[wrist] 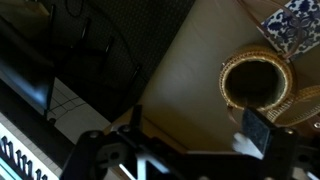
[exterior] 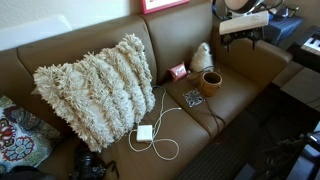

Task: Move the brown bag slightly to the left

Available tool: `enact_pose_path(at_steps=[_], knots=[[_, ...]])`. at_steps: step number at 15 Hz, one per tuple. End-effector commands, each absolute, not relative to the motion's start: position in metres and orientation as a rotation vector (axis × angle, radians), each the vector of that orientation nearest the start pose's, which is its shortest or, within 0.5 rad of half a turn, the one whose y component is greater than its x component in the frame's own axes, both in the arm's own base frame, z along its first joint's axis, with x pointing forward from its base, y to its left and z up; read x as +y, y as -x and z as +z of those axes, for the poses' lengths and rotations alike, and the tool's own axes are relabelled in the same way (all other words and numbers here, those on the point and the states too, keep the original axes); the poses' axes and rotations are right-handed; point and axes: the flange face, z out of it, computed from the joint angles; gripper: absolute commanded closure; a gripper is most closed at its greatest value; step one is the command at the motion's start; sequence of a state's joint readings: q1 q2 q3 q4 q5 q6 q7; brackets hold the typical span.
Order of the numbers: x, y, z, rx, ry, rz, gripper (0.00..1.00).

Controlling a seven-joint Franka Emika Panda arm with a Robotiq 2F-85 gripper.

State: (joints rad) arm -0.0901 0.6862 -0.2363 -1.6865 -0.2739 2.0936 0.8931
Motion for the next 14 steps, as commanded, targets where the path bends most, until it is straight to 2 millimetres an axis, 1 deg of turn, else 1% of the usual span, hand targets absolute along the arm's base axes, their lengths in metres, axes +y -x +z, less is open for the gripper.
enact_pose_path(at_steps=[1,4,6,8,10,11,12,13,14], knots=[[-0.217,-0.614,0.15,1.725,3.134,0.31,0.0],[-0.221,-0.608,0.114,1.734,3.138,0.399,0.0],[-0.225,-0.601,0.087,1.765,3.156,0.545,0.0],[-0.231,-0.596,0.064,1.783,3.167,0.634,0.0],[-0.247,-0.593,0.043,1.799,3.166,0.713,0.0],[-0.252,-0.594,0.035,1.814,3.16,0.721,0.0],[-0.258,-0.598,0.03,1.82,3.151,0.709,0.0],[-0.259,-0.604,0.029,1.826,3.139,0.685,0.0],[-0.26,-0.614,0.032,1.819,3.126,0.648,0.0]])
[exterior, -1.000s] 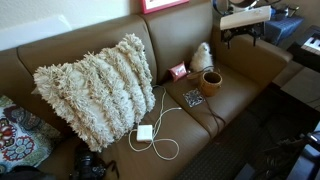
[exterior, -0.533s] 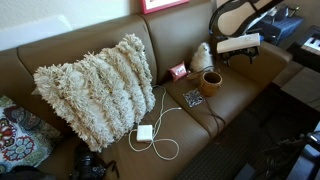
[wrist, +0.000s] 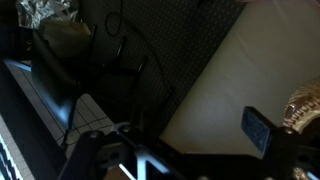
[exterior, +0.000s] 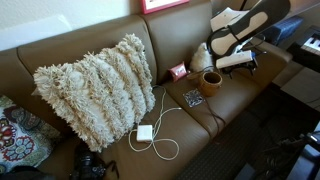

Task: Move the brown bag slightly to the left

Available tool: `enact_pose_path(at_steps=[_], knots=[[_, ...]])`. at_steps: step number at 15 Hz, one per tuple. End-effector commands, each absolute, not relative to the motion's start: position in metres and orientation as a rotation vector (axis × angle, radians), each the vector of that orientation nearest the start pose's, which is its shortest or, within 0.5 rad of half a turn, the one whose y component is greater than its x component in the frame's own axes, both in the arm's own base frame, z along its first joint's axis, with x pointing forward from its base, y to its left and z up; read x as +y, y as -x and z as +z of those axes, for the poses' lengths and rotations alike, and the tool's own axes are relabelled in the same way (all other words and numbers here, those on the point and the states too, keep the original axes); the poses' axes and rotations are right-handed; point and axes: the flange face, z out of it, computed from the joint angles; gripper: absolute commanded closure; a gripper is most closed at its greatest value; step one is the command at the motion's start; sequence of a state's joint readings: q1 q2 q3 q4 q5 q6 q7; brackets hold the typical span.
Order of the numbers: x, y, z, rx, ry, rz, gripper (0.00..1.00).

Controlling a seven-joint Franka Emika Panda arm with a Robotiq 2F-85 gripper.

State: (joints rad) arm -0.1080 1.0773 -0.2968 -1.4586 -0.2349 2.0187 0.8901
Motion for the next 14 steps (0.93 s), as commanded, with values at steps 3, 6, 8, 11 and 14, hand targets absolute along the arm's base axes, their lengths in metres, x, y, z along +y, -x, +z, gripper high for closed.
enact_pose_path(at_steps=[3,6,8,11,14], knots=[[-0.255,-0.654,0.063,-1.301,-2.311,-0.357,0.0],[-0.247,-0.688,0.097,-1.279,-2.39,-0.238,0.0],[-0.248,-0.698,0.104,-1.269,-2.413,-0.214,0.0],[-0.251,-0.697,0.096,-1.267,-2.407,-0.231,0.0],[-0.251,-0.688,0.076,-1.27,-2.395,-0.251,0.0]])
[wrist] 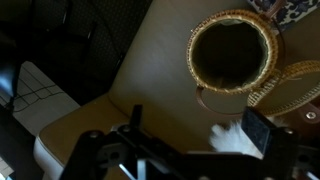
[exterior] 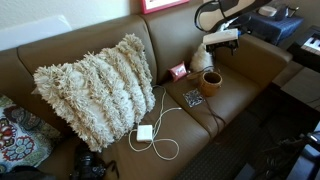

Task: Move the brown bag slightly to the left

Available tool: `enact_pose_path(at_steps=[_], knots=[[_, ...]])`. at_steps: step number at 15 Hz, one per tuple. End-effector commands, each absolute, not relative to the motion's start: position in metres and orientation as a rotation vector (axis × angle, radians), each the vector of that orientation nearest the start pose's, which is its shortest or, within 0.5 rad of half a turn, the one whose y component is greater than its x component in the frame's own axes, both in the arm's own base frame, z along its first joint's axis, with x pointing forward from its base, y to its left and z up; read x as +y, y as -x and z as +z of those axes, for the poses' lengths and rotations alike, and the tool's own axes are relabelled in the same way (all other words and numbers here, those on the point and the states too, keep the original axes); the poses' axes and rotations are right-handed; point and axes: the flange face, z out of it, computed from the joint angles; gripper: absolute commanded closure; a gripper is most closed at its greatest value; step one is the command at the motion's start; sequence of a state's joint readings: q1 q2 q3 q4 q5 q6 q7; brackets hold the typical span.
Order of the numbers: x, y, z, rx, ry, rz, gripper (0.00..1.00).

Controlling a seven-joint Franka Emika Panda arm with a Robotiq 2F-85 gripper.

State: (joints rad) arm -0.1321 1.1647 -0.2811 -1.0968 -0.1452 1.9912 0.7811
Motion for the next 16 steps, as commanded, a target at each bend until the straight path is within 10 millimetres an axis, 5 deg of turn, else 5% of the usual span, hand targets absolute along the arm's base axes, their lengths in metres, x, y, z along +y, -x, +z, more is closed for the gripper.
enact_pose_path(at_steps=[1,9,12,16], knots=[[-0.25,-0.685,0.069,1.66,3.13,0.346,0.0],[-0.262,-0.683,0.039,1.436,2.98,0.419,0.0],[-0.241,-0.683,0.034,1.337,2.9,0.451,0.0],[-0.248,-0.675,0.015,1.274,2.865,0.505,0.0]])
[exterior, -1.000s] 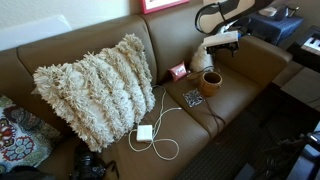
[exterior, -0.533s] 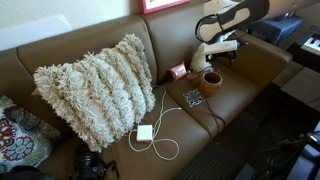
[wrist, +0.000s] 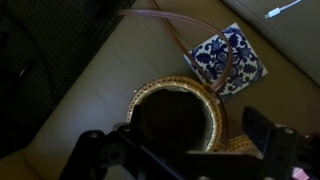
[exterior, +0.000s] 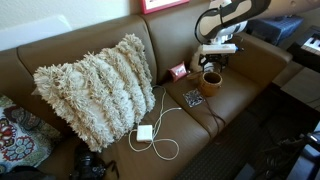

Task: Move the brown bag slightly to the left

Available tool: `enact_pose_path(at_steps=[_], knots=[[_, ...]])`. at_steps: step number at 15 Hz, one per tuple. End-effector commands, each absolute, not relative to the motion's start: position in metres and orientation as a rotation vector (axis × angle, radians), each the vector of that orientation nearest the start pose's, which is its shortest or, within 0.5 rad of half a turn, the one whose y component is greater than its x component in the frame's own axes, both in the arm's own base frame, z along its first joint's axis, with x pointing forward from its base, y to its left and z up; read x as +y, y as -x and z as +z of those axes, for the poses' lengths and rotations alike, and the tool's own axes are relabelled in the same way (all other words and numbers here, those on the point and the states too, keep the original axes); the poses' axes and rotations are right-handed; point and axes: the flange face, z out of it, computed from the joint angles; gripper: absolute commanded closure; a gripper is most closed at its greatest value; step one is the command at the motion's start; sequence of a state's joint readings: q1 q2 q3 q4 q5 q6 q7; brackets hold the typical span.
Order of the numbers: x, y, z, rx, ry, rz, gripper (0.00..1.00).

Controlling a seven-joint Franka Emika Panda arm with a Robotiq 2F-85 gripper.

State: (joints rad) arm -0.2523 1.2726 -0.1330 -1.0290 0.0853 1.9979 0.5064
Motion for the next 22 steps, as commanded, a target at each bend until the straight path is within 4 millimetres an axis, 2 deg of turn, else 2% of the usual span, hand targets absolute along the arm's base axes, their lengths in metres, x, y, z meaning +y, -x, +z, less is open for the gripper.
enact_pose_path(at_steps=[1,9,15,20,22], knots=[[-0.25,-0.671,0.009,1.263,2.856,0.521,0.0],[-0.278,-0.65,-0.028,1.189,2.874,0.57,0.0],[-0.293,-0.644,-0.033,1.175,2.892,0.57,0.0],[-0.309,-0.63,-0.039,1.225,2.869,0.625,0.0],[-0.31,-0.628,-0.041,1.236,2.863,0.646,0.0]])
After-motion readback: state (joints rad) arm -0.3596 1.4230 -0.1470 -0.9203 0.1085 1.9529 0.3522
